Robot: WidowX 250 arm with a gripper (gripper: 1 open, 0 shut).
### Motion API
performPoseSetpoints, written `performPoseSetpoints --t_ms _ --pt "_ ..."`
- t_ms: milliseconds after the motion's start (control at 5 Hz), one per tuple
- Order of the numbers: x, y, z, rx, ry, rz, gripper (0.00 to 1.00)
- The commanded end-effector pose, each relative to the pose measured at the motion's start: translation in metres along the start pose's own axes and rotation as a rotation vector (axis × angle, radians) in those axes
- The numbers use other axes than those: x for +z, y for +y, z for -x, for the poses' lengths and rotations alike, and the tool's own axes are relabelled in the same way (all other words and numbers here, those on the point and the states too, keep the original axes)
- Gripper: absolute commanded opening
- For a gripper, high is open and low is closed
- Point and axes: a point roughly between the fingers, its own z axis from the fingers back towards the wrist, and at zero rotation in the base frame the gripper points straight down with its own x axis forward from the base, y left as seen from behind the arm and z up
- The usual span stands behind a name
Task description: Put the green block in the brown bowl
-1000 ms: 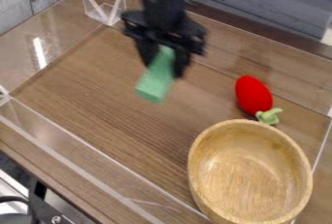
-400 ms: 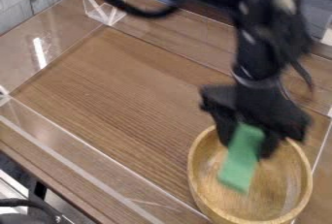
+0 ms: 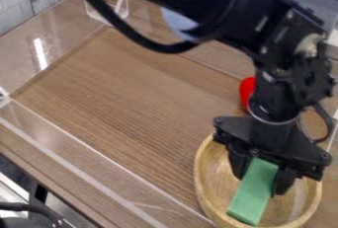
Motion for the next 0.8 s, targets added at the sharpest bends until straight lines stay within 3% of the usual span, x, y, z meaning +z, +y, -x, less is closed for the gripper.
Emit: performPoseSetpoints --t_ms 0,600 --pt "0.013 0.007 -0.010 -0.014 -0.039 0.028 0.00" --pt "0.003 0.024 -0.020 -0.022 -0.023 0.041 0.00"
